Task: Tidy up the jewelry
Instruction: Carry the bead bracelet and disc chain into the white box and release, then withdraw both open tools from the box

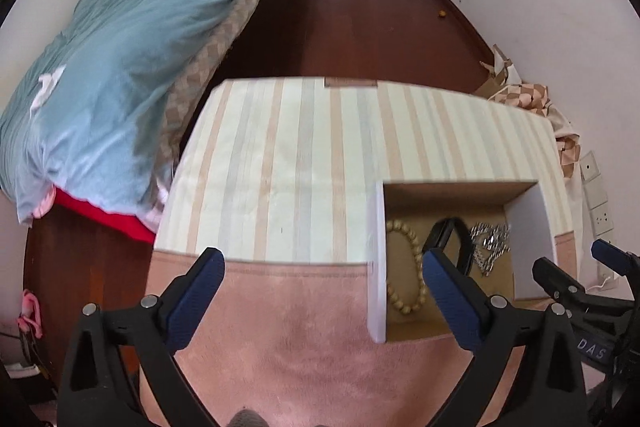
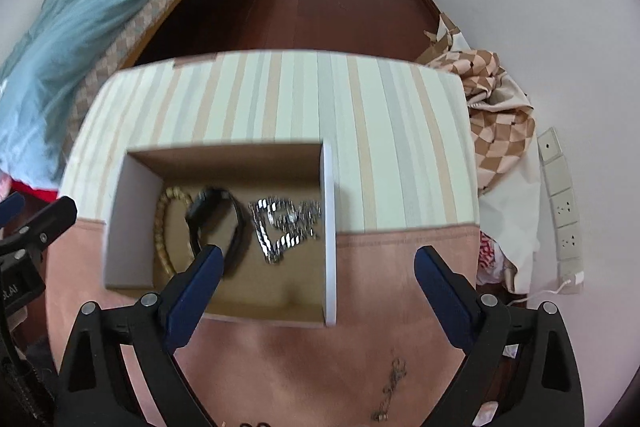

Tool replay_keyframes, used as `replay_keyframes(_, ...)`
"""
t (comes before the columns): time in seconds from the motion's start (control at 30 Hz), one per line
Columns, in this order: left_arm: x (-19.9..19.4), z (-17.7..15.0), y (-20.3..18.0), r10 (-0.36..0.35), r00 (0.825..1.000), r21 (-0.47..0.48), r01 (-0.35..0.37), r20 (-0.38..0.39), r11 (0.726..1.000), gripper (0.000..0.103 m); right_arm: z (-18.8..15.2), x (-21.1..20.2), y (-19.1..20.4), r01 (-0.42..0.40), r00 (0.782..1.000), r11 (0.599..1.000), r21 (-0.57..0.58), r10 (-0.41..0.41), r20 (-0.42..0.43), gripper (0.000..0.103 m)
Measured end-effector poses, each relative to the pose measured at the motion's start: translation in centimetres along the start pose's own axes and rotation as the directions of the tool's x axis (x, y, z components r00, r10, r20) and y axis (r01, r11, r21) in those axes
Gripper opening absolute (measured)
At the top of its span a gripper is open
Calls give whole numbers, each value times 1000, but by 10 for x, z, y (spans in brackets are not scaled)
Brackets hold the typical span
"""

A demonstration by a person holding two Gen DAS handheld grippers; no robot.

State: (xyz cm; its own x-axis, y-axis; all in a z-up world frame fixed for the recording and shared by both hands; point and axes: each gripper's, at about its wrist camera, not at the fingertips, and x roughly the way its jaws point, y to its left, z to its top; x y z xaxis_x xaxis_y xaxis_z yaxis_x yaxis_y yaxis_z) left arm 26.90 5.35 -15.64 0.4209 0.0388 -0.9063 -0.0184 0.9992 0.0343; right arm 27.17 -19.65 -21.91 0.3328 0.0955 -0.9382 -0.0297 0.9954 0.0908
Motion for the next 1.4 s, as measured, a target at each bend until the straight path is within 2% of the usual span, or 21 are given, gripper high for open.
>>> replay_keyframes(0.33, 1, -27, -7, 1, 1000, 4, -1, -23, 1000, 101, -25, 1, 3, -7, 1000, 1000, -1, 7, -6, 99)
replay_keyframes(0.57, -21, -38, -9, 28, 1000, 0, -28, -1, 1000, 101, -34, -25, 0, -10, 999, 1000, 10, 10, 44, 99)
replay_keyframes(0.97, -87, -64, -8, 15, 996, -22, -13, 93, 1000, 101, -61, -100, -11, 8, 981, 999, 32, -14, 192, 99)
replay_keyframes(1.17, -132, -75, -10, -2, 986, -8, 3, 165, 1000, 101, -78, -143, -16, 13, 963, 999, 42, -24, 268, 99)
replay_keyframes(1.4, -169, -86, -16, -28, 977, 15, 26, 211, 1000, 101, -98, -181, -21, 11, 944, 999, 47, -26, 330, 99)
